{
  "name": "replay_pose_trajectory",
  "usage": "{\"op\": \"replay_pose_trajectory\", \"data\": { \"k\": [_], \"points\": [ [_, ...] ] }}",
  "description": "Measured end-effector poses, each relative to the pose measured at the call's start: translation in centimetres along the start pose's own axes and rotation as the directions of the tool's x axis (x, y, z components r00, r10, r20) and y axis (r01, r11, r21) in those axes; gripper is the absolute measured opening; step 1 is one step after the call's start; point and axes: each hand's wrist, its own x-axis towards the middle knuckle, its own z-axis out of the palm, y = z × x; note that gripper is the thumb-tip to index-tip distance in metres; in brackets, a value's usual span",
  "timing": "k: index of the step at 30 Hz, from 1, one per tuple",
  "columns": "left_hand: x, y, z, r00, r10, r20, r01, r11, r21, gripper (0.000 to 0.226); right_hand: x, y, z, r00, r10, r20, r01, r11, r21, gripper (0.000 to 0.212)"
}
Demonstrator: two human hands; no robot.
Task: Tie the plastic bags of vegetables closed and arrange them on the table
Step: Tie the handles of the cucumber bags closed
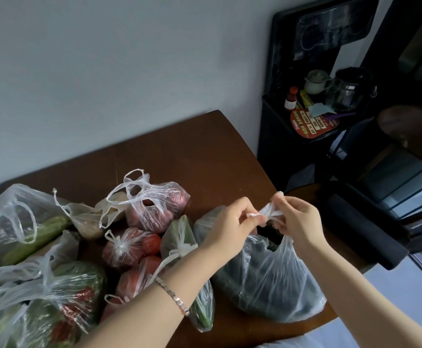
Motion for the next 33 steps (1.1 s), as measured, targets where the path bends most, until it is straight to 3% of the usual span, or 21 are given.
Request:
{"op": "replay_pose_trajectory", "data": {
  "k": [2,4,5,7,10,13,18,20,22,24,26,30,33],
  "points": [
    [-0.5,0.0,0.3,0.993,0.115,0.007,-0.114,0.982,0.152,0.020,0.2,0.8,0.3,0.999,-0.043,0.021,0.046,0.972,-0.229,0.036],
    [-0.5,0.1,0.3,0.986,0.166,-0.023,-0.159,0.970,0.184,0.020,-0.1,1.0,0.5,0.994,-0.072,0.086,0.100,0.912,-0.397,0.009],
    [-0.4,0.1,0.3,0.986,0.159,-0.045,-0.149,0.973,0.175,0.019,-0.3,0.9,0.5,0.990,-0.079,0.119,0.123,0.895,-0.430,0.005],
    [0.1,-0.2,0.3,0.988,0.116,-0.106,-0.103,0.987,0.121,0.016,-0.8,0.5,0.2,0.975,-0.105,0.197,0.186,0.872,-0.454,0.016],
    [1.0,-0.8,0.4,0.980,-0.020,-0.200,0.020,1.000,-0.006,0.020,-1.4,0.0,-0.6,0.933,-0.095,0.348,0.193,0.947,-0.258,0.020],
    [1.9,-1.2,0.6,0.969,-0.201,-0.143,0.185,0.976,-0.117,0.010,-1.7,0.1,-1.1,0.911,-0.159,0.382,0.197,0.979,-0.061,0.032],
    [2.0,-1.3,0.8,0.928,-0.368,-0.059,0.336,0.895,-0.293,0.010,-1.6,0.7,-1.2,0.926,-0.314,0.209,0.362,0.896,-0.258,0.037],
    [2.0,-1.2,0.6,0.909,-0.410,-0.072,0.370,0.876,-0.309,0.009,-1.5,1.2,-1.2,0.914,-0.346,0.212,0.399,0.861,-0.315,0.041],
    [2.1,-1.2,0.4,0.901,-0.425,-0.091,0.383,0.875,-0.297,0.012,-1.4,1.4,-1.2,0.901,-0.370,0.226,0.427,0.852,-0.303,0.032],
    [2.3,-1.3,0.5,0.888,-0.440,-0.131,0.395,0.878,-0.271,0.019,-1.4,1.3,-1.0,0.909,-0.353,0.223,0.401,0.887,-0.228,0.024],
    [2.6,-1.6,0.7,0.870,-0.445,-0.211,0.397,0.887,-0.234,0.022,-1.6,1.0,-0.7,0.921,-0.333,0.202,0.360,0.926,-0.114,0.038],
    [3.9,-1.8,1.6,0.823,-0.425,-0.377,0.366,0.904,-0.222,0.022,-1.7,0.6,0.0,0.928,-0.304,0.216,0.308,0.951,0.015,0.039],
    [5.0,-4.2,1.8,0.672,-0.630,-0.388,0.566,0.776,-0.280,0.020,-0.8,2.1,-1.3,0.985,-0.159,0.071,0.157,0.987,0.034,0.054]
  ]
}}
